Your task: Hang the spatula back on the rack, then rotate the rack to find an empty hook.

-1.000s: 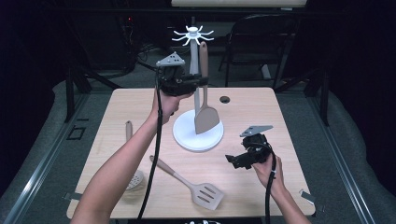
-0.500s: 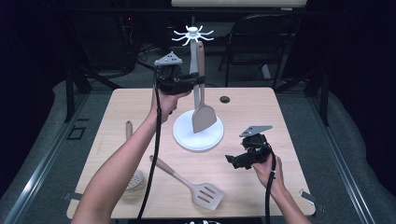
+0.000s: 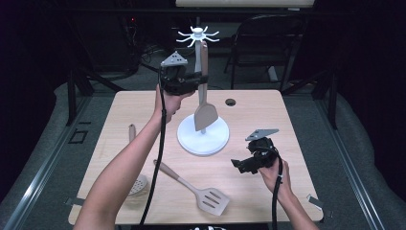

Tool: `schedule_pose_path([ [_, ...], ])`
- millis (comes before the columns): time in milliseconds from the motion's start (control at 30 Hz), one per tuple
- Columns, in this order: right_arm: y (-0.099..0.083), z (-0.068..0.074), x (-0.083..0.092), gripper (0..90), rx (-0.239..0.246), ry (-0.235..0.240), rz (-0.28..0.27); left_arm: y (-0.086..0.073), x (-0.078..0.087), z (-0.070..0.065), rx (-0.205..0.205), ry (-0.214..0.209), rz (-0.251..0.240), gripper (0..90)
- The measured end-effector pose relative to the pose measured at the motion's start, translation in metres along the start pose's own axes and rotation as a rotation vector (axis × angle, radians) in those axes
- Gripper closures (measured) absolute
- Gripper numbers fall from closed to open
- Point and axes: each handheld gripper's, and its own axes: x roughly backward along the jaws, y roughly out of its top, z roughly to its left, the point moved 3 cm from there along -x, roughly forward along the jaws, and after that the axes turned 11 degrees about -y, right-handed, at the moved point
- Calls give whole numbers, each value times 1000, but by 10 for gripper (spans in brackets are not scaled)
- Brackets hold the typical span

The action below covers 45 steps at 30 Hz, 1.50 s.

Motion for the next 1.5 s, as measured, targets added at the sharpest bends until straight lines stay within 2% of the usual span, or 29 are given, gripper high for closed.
schedule_pose_path([
  [200, 0, 1, 0, 16, 5, -2, 0, -1, 1, 1, 1, 11, -6, 755],
  [400, 0, 0, 0, 17, 5, -2, 0, 0, 5, -1, 6, -3, -10, 684],
  [533, 0, 0, 0, 17, 5, -3, 1, -1, 8, -2, 6, 1, -3, 582],
  [667, 0, 0, 0, 18, 6, -5, 3, -3, 13, -2, 4, 28, 20, 440],
  [800, 0, 0, 0, 19, 11, -6, 8, -5, 22, -1, 10, 55, 22, 327],
  [933, 0, 0, -1, 20, 9, -1, 11, -4, 30, 1, 9, 58, 28, 205],
  [1033, 0, 0, -1, 21, 4, -3, 15, -2, 35, 3, 13, 60, 40, 156],
  [1300, 0, 0, -3, 26, 8, 0, 16, 6, 48, 5, 13, 77, 35, 158],
  [1500, -1, 1, -4, 29, 18, 5, 26, 15, 57, 5, -18, 103, 7, 353],
])
